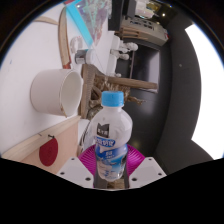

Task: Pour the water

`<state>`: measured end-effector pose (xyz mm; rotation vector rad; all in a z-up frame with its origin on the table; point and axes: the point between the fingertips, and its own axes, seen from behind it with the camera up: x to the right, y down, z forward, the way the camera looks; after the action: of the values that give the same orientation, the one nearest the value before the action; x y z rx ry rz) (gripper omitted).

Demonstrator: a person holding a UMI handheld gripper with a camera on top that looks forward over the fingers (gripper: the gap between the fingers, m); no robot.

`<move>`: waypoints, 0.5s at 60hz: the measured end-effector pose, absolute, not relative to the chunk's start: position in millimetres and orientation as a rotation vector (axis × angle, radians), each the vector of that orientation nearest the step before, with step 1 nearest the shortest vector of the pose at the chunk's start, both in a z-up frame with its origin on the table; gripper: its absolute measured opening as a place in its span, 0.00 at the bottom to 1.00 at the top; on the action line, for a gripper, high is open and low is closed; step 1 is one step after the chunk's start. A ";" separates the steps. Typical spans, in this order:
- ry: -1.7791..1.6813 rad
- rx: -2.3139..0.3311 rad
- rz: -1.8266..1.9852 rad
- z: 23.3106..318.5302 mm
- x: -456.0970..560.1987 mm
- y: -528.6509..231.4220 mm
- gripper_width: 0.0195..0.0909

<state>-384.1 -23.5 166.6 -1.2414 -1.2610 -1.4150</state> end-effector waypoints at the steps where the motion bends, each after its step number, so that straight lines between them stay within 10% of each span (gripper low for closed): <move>1: -1.233 -1.271 -1.385 168.2 -383.4 -24.4 0.21; 30: -0.292 -1.865 -0.163 146.5 -373.3 -45.4 0.21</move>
<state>-373.3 -45.4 146.5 -1.8648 -0.2923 -0.1632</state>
